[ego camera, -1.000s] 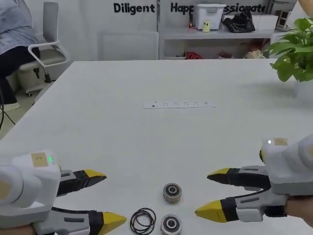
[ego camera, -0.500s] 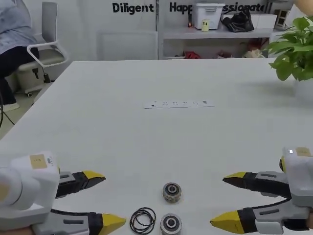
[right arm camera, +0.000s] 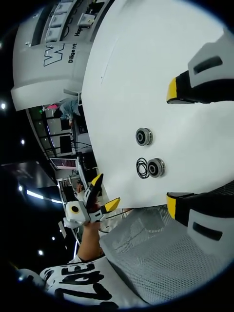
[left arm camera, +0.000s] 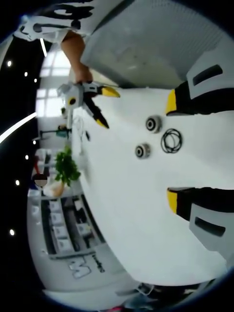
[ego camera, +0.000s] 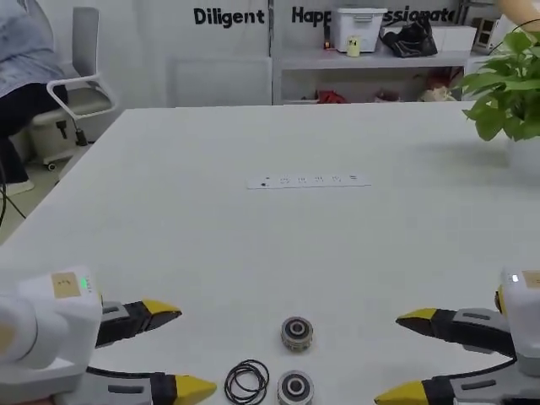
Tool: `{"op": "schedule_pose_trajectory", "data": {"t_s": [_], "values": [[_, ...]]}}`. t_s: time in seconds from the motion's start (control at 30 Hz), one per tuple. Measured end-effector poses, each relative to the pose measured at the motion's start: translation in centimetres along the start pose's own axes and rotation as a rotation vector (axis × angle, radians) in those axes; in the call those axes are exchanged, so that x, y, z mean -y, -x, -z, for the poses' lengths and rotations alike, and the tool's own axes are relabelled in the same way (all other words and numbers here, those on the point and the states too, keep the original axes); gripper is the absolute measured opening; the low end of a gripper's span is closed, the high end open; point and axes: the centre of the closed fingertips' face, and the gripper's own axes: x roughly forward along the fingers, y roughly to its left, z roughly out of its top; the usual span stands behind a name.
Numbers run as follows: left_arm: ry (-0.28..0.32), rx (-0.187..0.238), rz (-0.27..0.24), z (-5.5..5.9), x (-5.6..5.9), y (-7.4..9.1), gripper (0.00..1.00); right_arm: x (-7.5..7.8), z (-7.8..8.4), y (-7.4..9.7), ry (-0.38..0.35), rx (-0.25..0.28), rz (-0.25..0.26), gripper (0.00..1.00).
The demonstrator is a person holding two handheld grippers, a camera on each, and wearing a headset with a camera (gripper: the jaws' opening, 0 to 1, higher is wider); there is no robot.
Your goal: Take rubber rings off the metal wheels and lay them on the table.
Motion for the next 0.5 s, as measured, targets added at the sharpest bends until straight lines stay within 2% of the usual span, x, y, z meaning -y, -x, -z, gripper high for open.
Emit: {"op": "schedule_pose_trajectory", "data": {"t_s": [0.5], "values": [[-0.013,-0.01,-0.006,0.24,0.2,0.4,0.6,0.32,0.37,0.21,0.005,0.0,0.003,0.7]]}}
